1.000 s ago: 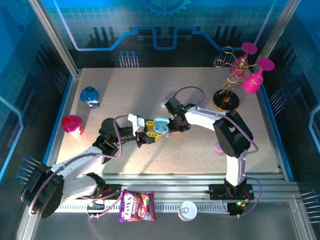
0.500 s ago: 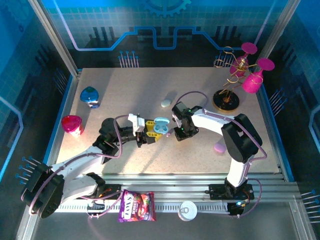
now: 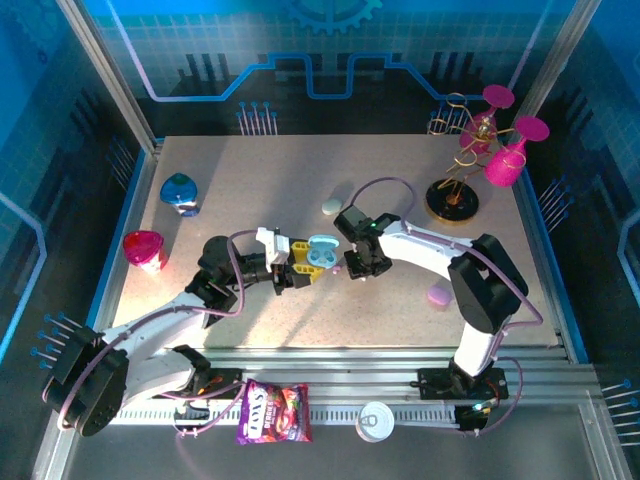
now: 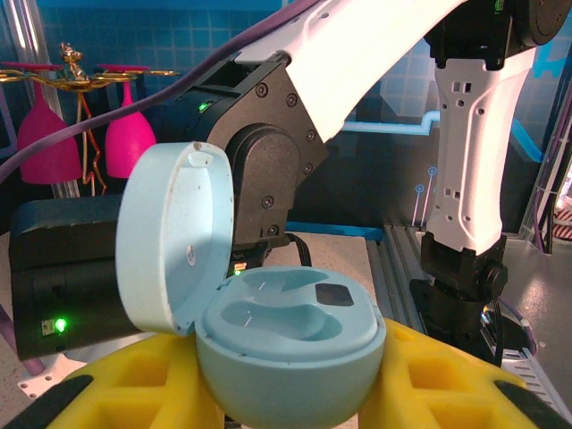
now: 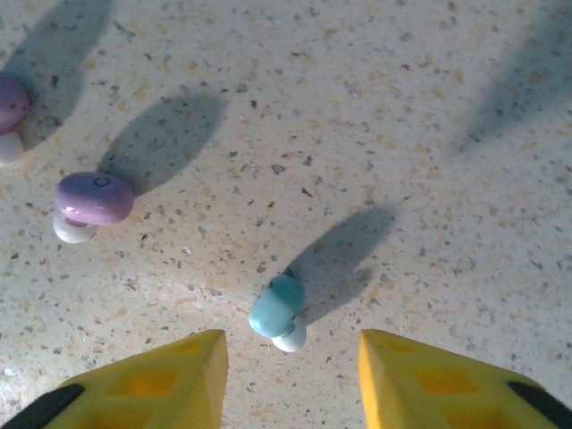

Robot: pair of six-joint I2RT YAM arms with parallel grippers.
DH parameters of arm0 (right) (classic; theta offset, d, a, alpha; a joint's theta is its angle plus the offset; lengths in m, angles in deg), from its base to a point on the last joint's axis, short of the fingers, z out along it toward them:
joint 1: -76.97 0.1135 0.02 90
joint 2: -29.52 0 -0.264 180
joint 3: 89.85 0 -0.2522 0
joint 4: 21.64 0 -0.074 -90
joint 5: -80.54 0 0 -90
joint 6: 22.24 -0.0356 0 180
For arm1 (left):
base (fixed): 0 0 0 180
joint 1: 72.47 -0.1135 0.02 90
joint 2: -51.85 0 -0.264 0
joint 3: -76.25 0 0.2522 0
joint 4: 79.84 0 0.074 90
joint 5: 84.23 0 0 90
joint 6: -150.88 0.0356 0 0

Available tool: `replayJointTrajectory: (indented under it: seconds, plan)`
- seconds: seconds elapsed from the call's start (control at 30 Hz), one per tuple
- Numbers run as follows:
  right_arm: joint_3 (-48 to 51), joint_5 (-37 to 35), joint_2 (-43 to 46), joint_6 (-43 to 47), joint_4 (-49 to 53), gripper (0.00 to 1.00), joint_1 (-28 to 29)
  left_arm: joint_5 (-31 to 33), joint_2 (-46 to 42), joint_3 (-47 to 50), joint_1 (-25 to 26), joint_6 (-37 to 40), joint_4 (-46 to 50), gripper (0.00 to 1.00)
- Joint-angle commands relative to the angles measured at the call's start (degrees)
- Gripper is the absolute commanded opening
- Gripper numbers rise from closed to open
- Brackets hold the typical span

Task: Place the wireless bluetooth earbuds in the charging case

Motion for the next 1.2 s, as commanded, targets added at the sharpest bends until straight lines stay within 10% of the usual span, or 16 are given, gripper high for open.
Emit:
replayJointTrajectory:
  seconds: [0.0,1.17]
  plan:
    - [-3.5,-5.5,-2.5,-6.2,4.2,0.4,1.8,-1.3,-1.4,-0.9,-0.2,-0.1,-1.5,0.33]
    - [-18.2,-14.8,-18.0,-10.0,19.8,0.28,9.1,-1.7,-3.3,-0.5,-0.1,0.2,-1.1,0.34]
